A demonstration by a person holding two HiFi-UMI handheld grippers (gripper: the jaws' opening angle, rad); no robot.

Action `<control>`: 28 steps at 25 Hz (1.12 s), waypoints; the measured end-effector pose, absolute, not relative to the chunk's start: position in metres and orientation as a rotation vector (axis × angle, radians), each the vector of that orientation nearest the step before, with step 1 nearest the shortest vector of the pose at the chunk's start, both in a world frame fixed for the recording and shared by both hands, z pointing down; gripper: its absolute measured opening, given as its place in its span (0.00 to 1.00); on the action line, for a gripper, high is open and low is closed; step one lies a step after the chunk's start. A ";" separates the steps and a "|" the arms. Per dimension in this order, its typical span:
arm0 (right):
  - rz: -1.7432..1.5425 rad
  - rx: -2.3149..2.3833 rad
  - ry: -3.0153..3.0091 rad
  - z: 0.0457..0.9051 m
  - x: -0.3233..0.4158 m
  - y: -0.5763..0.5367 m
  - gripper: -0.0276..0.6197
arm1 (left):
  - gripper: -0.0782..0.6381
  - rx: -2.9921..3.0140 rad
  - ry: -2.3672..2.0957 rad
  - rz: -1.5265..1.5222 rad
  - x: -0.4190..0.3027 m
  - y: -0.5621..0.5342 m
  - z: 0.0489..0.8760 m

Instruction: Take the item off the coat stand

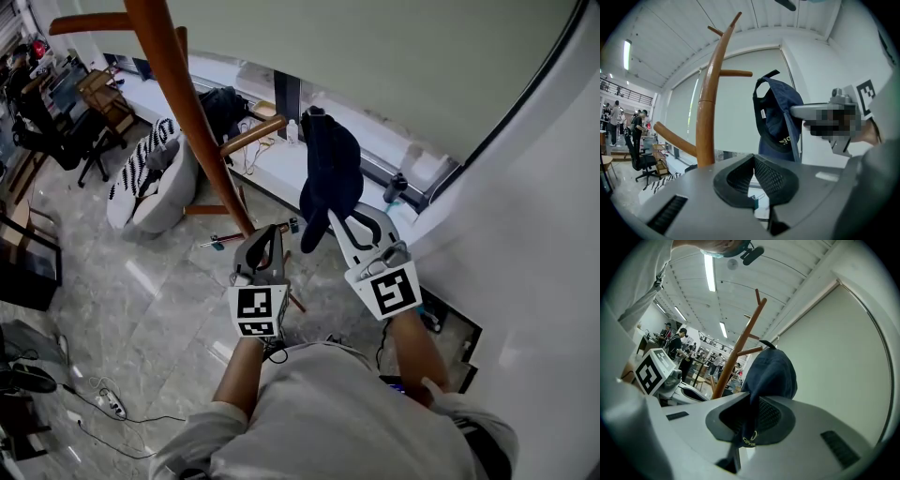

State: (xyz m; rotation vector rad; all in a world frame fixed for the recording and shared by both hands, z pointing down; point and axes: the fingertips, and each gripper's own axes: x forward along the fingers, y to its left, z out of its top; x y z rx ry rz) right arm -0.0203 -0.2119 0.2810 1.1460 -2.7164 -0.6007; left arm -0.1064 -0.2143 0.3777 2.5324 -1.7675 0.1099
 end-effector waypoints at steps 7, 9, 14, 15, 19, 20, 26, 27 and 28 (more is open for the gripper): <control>-0.485 1.281 -2.651 0.307 0.022 -0.214 0.08 | 0.12 2.597 -1.651 0.111 -0.073 -0.223 0.389; -0.441 1.331 -2.617 0.315 0.038 -0.216 0.08 | 0.12 2.620 -1.606 0.114 -0.061 -0.227 0.390; -0.322 1.480 -2.513 0.340 0.078 -0.217 0.08 | 0.12 2.668 -1.468 0.128 -0.030 -0.233 0.397; -0.290 1.521 -2.501 0.346 0.087 -0.217 0.08 | 0.12 2.676 -1.441 0.133 -0.023 -0.234 0.399; -0.126 1.680 -2.426 0.375 0.126 -0.213 0.08 | 0.12 2.716 -1.339 0.161 0.005 -0.236 0.409; -0.093 1.712 -2.404 0.381 0.134 -0.211 0.08 | 0.12 2.729 -1.311 0.172 0.012 -0.236 0.411; 0.041 1.874 -2.264 0.416 0.180 -0.187 0.08 | 0.12 2.798 -1.113 0.266 0.060 -0.228 0.432; 0.045 1.890 -2.252 0.418 0.187 -0.183 0.08 | 0.12 2.805 -1.092 0.270 0.068 -0.226 0.435; 0.045 1.906 -2.241 0.419 0.194 -0.178 0.08 | 0.12 2.816 -1.073 0.274 0.075 -0.223 0.436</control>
